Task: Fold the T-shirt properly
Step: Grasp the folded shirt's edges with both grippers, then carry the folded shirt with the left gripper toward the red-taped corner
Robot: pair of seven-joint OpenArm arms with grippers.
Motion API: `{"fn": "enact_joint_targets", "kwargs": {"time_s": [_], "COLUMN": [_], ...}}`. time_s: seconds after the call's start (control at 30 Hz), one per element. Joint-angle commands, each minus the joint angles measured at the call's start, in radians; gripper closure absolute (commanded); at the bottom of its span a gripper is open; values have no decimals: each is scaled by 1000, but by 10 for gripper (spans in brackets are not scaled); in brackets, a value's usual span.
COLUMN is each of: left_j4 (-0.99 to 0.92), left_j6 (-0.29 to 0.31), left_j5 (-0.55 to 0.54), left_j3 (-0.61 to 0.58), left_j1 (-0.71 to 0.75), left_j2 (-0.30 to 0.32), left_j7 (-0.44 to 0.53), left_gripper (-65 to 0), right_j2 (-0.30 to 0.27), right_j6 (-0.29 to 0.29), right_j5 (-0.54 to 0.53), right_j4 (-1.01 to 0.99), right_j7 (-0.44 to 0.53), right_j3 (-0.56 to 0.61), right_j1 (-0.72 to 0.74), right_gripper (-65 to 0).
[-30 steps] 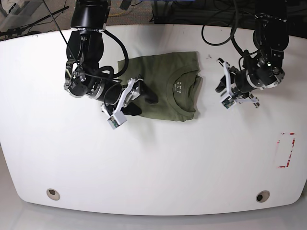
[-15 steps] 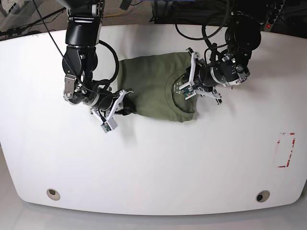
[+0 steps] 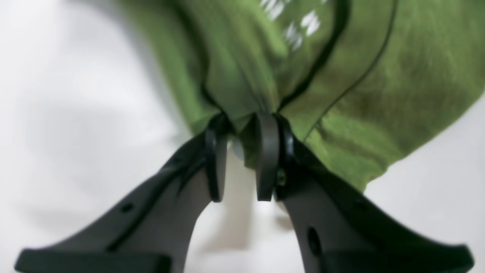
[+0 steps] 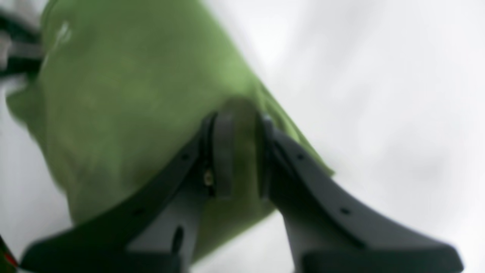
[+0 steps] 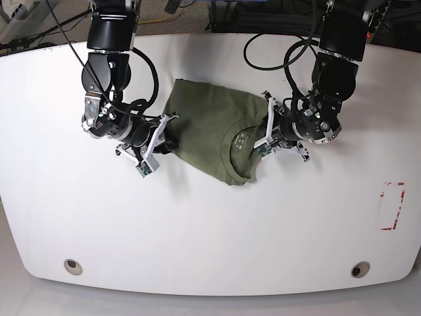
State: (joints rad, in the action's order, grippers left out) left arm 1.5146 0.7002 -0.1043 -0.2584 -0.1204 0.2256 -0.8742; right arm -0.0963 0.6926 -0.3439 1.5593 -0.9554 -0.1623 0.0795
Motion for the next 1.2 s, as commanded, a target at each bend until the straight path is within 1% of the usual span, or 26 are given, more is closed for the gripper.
{"fn": "enact_joint_targets", "kwargs": {"time_s": [0.0,0.1,0.2,0.3,0.37,0.5,0.63,0.8,0.83,0.97,1.1,1.17], "left_j4": [62,116,160,200,223,269,295,321,324,330,330,330], "left_j6": [-2,-2,-2,-2,-2,-2,-2,-2,-2,-2,-2,-2], "left_j5": [4,10,10,5,5,5,5,5,5,5,5,10], "left_j3": [6,6,6,8,17,86,124,150,155,161,161,161], "left_j1": [-28,-28,-23,-5,17,77,118,158,164,178,182,181], "left_j2": [28,31,64,80,82,77,76,73,73,73,70,45], "left_j7": [3,3,3,2,2,2,2,2,2,2,2,2], "left_gripper": [-107,-107,-107,-107,-107,-107,-107,-108,-108,-108,-108,-110], "right_j2": [-21,-46,-69,-87,-96,-110,-102,-101,-98,-52,3,37], "right_j6": [6,6,6,6,6,6,6,6,6,6,6,6], "right_j5": [-16,-14,-13,-13,-13,-16,-14,-14,-14,-14,-16,-16], "right_j4": [94,99,51,-21,-59,-89,-24,53,62,76,73,73], "right_j7": [-1,-1,6,69,89,103,100,92,82,45,43,42], "right_j3": [-3,-1,-1,-1,7,71,139,255,280,361,436,476], "right_j1": [21,21,29,33,32,18,-39,-106,-111,-123,-125,-125], "right_gripper": [-87,-87,-87,-87,-87,-82,-82,-86,-86,-82,-86,-86]}}
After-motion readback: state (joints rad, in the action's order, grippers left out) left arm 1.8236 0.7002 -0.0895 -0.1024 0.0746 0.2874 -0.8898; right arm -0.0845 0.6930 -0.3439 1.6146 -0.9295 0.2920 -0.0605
